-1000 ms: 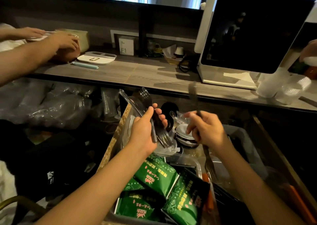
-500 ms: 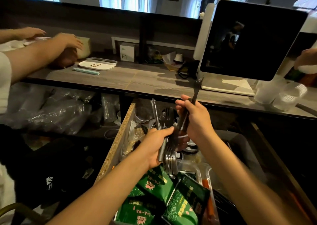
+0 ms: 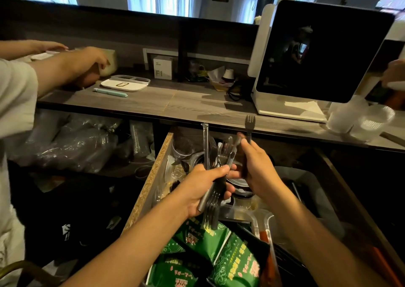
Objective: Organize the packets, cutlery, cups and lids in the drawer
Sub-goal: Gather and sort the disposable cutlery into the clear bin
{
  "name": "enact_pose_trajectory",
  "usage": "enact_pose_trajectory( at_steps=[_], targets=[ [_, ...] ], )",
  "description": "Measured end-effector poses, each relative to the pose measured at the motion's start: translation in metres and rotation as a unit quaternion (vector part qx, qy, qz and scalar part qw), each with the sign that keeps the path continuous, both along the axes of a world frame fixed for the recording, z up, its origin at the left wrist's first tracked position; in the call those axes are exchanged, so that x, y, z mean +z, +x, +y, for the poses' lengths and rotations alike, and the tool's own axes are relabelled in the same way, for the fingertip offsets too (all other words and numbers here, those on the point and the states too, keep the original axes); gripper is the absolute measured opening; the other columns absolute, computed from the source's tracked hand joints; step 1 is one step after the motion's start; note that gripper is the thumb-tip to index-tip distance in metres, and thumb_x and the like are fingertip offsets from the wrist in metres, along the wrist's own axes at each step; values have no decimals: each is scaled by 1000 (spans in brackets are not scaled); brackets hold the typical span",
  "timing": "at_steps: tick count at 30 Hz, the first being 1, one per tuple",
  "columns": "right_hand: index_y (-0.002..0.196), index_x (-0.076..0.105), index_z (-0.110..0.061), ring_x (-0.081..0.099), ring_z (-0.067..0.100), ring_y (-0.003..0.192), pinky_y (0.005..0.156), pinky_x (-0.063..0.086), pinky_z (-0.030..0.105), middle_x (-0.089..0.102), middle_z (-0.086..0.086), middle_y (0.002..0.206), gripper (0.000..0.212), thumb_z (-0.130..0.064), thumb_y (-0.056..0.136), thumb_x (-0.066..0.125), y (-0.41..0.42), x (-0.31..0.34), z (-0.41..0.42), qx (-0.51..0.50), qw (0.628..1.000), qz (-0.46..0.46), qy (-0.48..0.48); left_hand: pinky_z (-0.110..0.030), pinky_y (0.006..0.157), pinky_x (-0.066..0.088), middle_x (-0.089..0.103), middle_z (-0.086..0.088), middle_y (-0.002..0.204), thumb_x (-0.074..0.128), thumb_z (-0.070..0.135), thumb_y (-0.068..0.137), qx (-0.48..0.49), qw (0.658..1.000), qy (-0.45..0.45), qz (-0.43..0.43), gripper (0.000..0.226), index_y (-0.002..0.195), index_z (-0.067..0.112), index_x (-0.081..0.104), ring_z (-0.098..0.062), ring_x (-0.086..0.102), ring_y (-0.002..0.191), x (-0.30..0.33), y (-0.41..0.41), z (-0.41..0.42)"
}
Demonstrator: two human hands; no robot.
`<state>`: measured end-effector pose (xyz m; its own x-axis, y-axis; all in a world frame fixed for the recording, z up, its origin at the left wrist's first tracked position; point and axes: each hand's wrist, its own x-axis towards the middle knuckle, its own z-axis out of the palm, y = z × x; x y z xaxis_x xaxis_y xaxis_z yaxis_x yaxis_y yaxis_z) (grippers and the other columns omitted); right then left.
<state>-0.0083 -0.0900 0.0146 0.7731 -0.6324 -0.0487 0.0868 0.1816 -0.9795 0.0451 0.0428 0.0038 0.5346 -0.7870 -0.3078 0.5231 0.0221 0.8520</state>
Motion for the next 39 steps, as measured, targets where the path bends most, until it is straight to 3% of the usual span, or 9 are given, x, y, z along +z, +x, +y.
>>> enact_pose_trajectory(
  at_steps=[6,11,16,19,23,25,30,34,39],
  targets=[
    [124,60,-16,33,4,37,37,23,18,54,0,58,34,-32,106,36,-21,-4,-18,-54,993,55,-86,-35,72,63,75,-15,85,48,10,104,109,991,-59,53,21,108,-1,66,-25,74,77,-6,2,-6],
    [91,74,-14,47,-3,46,53,34,17,60,-13,58,33,-24,102,45,-21,-2,20,-18,962,107,-249,-46,89,59,76,-14,108,49,13,104,167,980,-71,81,23,120,2,63,-29,73,104,-6,6,-7],
    [99,74,-24,67,3,73,67,58,31,72,-9,80,11,-22,89,69,-19,-18,43,-88,948,87,-293,-42,67,62,74,-13,113,55,24,102,176,980,-48,72,35,133,7,59,-30,74,99,-12,6,-5],
    [99,77,-24,68,3,77,71,59,32,73,-12,81,13,-22,87,72,-19,-22,46,-94,943,86,-306,-35,67,61,75,-9,113,49,20,105,170,981,-62,75,28,118,8,70,-23,73,101,-11,2,-7],
    [83,74,-37,65,1,76,69,54,23,71,-13,72,14,-24,87,71,-21,-16,45,-34,931,101,-349,-44,93,57,77,-11,106,54,15,102,179,977,-74,86,22,115,5,69,-21,74,99,-10,4,-6],
    [78,74,-37,65,4,76,72,53,26,72,-11,74,16,-26,88,69,-23,-10,41,-48,944,74,-317,-44,83,61,76,-12,105,55,15,102,186,975,-82,92,22,120,5,64,-25,76,92,-9,8,-5],
    [105,68,-32,60,-3,95,86,51,23,63,-10,105,14,-31,91,63,-20,20,14,-121,927,-6,-355,-23,46,51,61,-3,74,48,14,103,19,991,-92,94,24,108,4,69,-11,55,51,3,7,3],
    [108,68,-27,62,-8,91,77,44,6,68,-17,98,18,-35,94,60,-5,60,0,51,929,70,-360,-19,41,45,57,-2,68,47,12,97,-126,983,-111,69,20,100,2,64,-8,47,46,10,0,11],
    [98,75,-18,68,14,80,77,51,27,74,-2,82,26,-40,91,63,0,84,-17,212,885,197,-366,-20,43,46,56,-2,75,50,13,95,-213,968,-125,49,23,113,0,58,-8,49,48,4,8,16]
  ],
)
